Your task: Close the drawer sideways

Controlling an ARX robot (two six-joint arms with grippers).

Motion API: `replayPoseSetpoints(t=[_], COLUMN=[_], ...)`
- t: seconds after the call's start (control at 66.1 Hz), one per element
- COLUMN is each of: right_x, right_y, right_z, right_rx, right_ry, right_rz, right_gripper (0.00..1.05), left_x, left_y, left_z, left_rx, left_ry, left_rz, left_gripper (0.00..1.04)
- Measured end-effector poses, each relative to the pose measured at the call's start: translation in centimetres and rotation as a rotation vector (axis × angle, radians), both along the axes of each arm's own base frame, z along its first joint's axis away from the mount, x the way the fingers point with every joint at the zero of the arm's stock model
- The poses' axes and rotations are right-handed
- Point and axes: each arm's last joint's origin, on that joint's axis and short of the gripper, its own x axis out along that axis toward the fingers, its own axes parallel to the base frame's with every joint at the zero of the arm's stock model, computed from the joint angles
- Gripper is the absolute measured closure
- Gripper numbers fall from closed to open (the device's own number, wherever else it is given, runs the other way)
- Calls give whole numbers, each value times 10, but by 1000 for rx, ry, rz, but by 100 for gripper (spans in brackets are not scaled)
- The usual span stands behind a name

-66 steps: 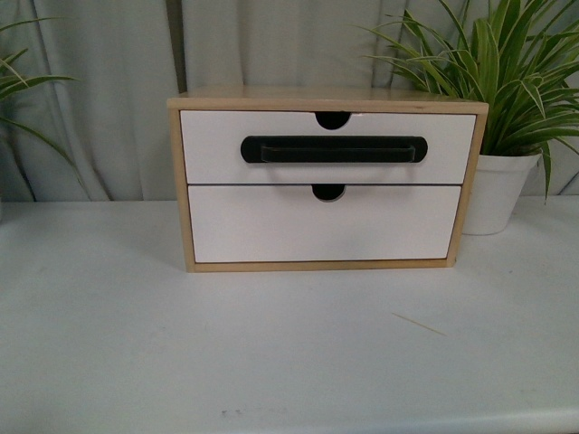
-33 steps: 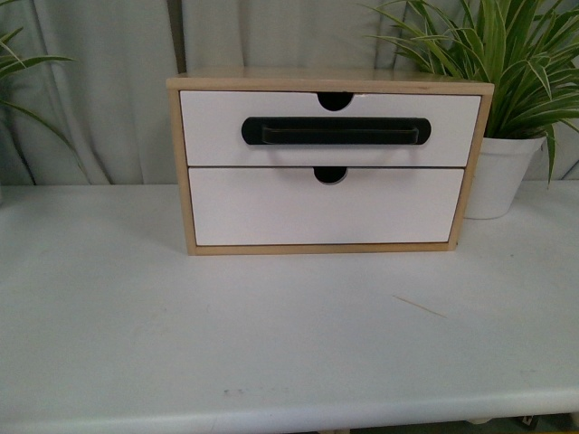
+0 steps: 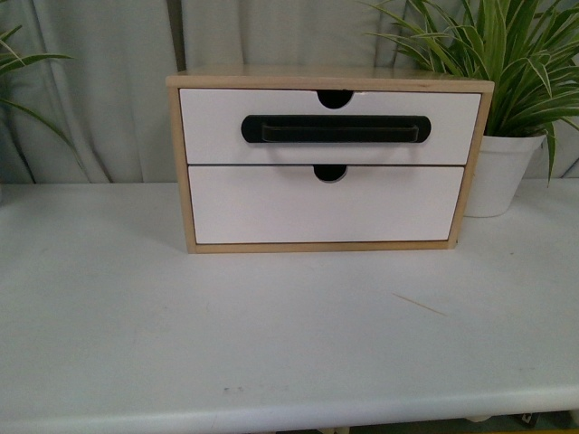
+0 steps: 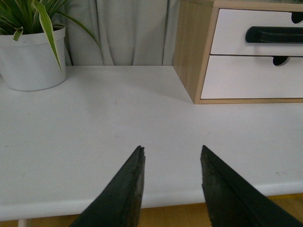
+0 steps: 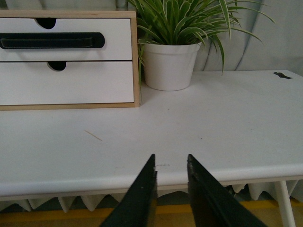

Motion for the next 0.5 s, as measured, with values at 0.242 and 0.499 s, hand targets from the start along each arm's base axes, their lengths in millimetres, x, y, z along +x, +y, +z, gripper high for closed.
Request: replayPoseSetpoints(t=[0.242,0.499], right_x=[0,0], right_y=[0,0], right_z=[0,0], right_rx=[0,2], right_ry=[0,0], right_rz=[0,0], right_gripper=[22,9], left_x=[0,0], left_y=[0,0], left_z=[0,0], left_rx=[0,1], left_ry=[0,0], left_rz=[0,0], left_gripper=[13,6])
